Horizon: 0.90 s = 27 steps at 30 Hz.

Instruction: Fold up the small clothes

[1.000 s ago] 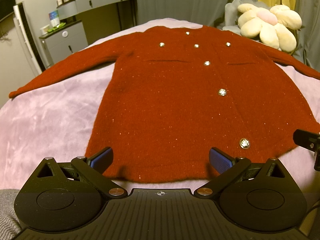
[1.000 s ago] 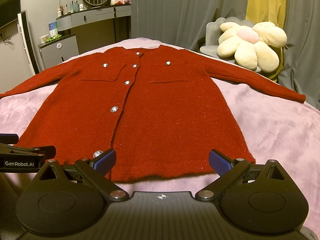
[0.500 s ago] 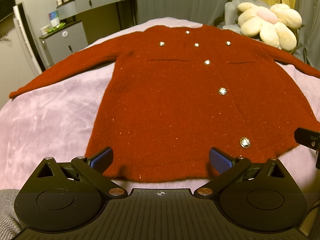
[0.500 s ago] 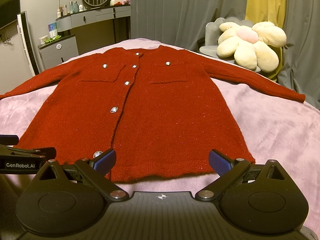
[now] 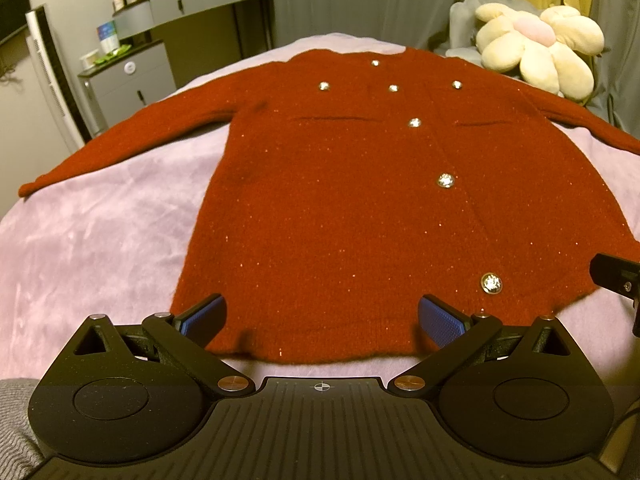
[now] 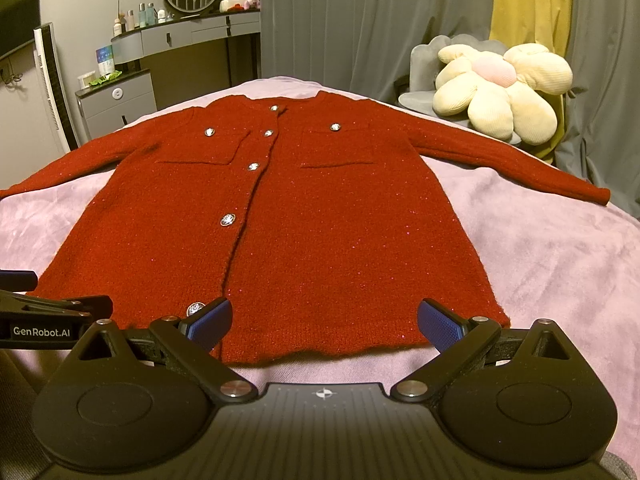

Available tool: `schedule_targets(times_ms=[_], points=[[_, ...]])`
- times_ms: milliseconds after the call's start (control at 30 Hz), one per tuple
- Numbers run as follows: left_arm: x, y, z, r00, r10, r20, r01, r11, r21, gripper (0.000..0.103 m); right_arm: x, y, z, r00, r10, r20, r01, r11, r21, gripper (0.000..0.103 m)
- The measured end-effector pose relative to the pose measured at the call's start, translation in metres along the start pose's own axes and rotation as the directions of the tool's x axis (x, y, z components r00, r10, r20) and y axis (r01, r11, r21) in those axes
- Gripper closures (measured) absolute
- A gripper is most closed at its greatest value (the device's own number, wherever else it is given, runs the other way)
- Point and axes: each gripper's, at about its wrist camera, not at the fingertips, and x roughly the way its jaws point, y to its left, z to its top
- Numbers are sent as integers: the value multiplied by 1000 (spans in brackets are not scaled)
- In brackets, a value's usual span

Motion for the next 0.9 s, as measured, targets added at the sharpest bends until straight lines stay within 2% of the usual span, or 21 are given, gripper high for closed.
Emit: schedule_targets(times_ms=[900], points=[[1, -1, 0, 1000, 7, -11, -6, 1000, 8, 0, -4, -3, 2, 1000, 3, 9, -3, 1000, 6, 4]])
